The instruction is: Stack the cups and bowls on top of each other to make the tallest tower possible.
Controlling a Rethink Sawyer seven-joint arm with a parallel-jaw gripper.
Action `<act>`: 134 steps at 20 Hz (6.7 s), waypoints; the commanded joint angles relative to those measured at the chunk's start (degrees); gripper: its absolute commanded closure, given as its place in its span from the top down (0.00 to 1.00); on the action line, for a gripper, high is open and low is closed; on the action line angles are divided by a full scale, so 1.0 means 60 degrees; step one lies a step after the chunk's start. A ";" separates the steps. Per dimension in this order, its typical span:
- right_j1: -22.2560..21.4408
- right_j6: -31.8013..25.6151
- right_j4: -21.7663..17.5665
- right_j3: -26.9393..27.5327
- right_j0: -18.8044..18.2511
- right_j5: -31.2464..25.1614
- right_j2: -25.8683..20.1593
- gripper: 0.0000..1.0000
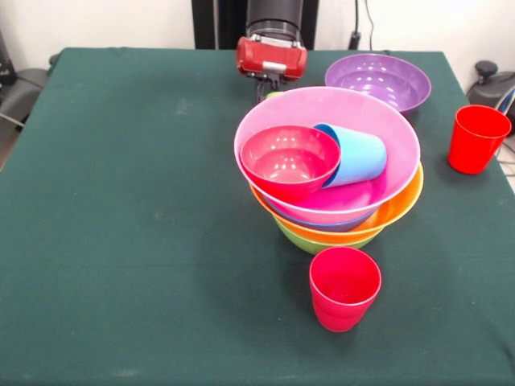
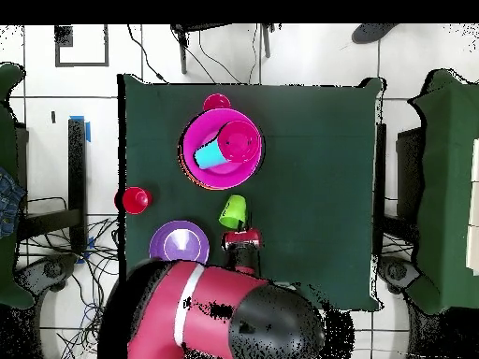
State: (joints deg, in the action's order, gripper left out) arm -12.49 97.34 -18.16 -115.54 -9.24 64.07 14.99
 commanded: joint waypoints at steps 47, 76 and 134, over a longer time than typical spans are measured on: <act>-0.4068 -0.1567 -0.1710 0.0334 -0.9945 -1.6440 -1.2612 0.00; -0.3402 -0.0314 -0.2154 0.3246 -0.7580 -1.7737 -1.0969 0.00; -0.3860 -0.0128 -0.0334 0.4262 -0.6255 -2.0141 -0.9837 1.00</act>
State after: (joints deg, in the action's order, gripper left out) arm -35.73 100.16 -20.71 -92.38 -48.69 -49.21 -46.51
